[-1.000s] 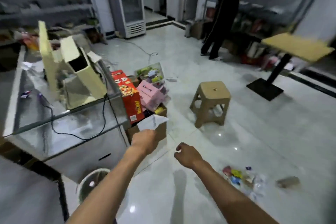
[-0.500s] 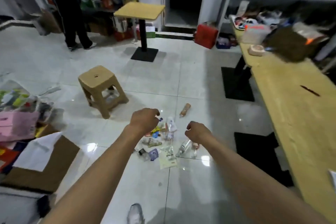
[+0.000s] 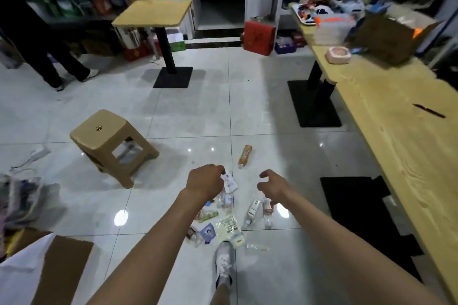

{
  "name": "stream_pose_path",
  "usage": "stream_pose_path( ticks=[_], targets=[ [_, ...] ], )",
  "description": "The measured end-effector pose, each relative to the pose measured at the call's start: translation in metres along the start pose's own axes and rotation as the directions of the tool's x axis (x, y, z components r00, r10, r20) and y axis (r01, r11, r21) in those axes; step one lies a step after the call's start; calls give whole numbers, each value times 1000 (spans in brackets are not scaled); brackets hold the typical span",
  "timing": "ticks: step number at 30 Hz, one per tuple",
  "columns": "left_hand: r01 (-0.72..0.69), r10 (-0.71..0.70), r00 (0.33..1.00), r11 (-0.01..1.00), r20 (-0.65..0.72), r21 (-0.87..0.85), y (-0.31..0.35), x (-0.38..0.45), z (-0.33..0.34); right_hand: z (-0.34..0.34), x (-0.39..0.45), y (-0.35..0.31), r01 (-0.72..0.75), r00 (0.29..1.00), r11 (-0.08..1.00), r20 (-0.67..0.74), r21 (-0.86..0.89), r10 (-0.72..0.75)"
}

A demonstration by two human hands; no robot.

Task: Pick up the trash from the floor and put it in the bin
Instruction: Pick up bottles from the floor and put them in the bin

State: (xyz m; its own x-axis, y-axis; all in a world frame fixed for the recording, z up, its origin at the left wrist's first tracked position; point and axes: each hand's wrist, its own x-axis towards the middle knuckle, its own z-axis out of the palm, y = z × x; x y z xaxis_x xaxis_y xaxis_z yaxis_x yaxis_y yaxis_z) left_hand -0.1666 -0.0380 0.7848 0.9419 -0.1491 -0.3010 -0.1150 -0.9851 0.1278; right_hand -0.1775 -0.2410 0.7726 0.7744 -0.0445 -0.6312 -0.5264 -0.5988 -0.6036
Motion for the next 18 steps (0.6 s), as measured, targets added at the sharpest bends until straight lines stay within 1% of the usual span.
stream_pose_path(
  ticks=[3,7,10,11,13,15,16,18],
  targets=[
    [16,-16,1000,1000,13,-14,-30,63,-7,0,57,-35,28,999,997,-21,-70,-30],
    [15,-14,1000,1000,22,-27,-64,142,-4,0,133,-61,-2,1000,979,-16,-205,-2],
    [-12,12,1000,1000,-3,-22,-82,206,28,20,204,-55,-37,999,971,-44,-235,27],
    [-41,41,999,999,2,13,-89,229,51,37,234,-45,-50,998,969,-46,-242,41],
    [-137,133,991,980,34,145,-103,272,113,79,300,-15,-86,996,961,-19,-262,84],
    [-265,255,964,920,73,290,-121,315,186,124,361,21,-119,991,954,26,-274,131],
    [-309,294,951,888,96,341,-132,340,233,153,396,44,-120,988,952,55,-280,141],
    [-354,338,934,834,116,423,-146,379,301,199,452,83,-100,988,951,83,-294,130]
  ],
)
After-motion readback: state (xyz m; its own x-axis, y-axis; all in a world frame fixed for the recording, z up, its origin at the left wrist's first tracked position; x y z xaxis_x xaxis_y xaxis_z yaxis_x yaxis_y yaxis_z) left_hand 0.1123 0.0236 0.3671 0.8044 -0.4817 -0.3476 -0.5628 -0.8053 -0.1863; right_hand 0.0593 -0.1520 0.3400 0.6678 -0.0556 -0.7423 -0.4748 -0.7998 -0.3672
